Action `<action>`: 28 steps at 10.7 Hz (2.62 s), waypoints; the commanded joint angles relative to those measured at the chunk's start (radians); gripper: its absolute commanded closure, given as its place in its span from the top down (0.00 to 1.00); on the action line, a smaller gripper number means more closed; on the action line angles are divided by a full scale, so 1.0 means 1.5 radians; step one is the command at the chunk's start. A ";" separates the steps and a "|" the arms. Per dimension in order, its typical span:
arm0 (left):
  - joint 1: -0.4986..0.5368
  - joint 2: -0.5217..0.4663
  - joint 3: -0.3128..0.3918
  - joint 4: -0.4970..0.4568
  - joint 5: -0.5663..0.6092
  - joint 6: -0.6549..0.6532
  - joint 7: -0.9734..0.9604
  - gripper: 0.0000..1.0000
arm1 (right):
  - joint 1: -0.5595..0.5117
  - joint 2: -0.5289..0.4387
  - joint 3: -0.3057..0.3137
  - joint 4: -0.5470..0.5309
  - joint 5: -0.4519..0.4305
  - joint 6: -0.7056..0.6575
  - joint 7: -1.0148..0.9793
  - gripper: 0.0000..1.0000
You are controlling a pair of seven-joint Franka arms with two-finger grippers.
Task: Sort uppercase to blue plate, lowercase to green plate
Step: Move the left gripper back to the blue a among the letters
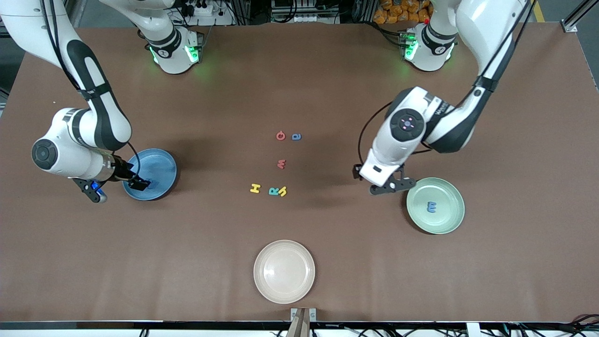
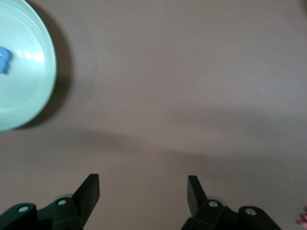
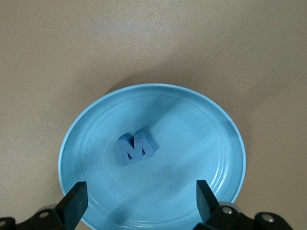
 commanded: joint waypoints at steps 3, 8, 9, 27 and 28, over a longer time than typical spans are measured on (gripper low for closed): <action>-0.018 -0.014 -0.055 -0.015 -0.011 -0.012 -0.107 0.82 | -0.014 -0.003 0.011 -0.003 -0.005 -0.003 0.004 1.00; -0.070 -0.004 -0.074 -0.017 -0.011 0.000 -0.212 0.82 | -0.014 0.000 0.011 -0.003 -0.005 -0.003 0.003 1.00; -0.086 -0.002 -0.074 -0.021 -0.010 0.013 -0.238 0.82 | -0.014 0.000 0.011 -0.003 -0.005 -0.003 0.003 1.00; -0.216 0.142 -0.067 -0.047 0.248 0.187 -0.442 0.79 | -0.013 0.002 0.011 -0.003 -0.007 -0.002 0.000 1.00; -0.221 0.147 -0.066 -0.042 0.253 0.188 -0.454 0.79 | -0.013 0.002 0.011 -0.003 -0.007 -0.002 0.000 1.00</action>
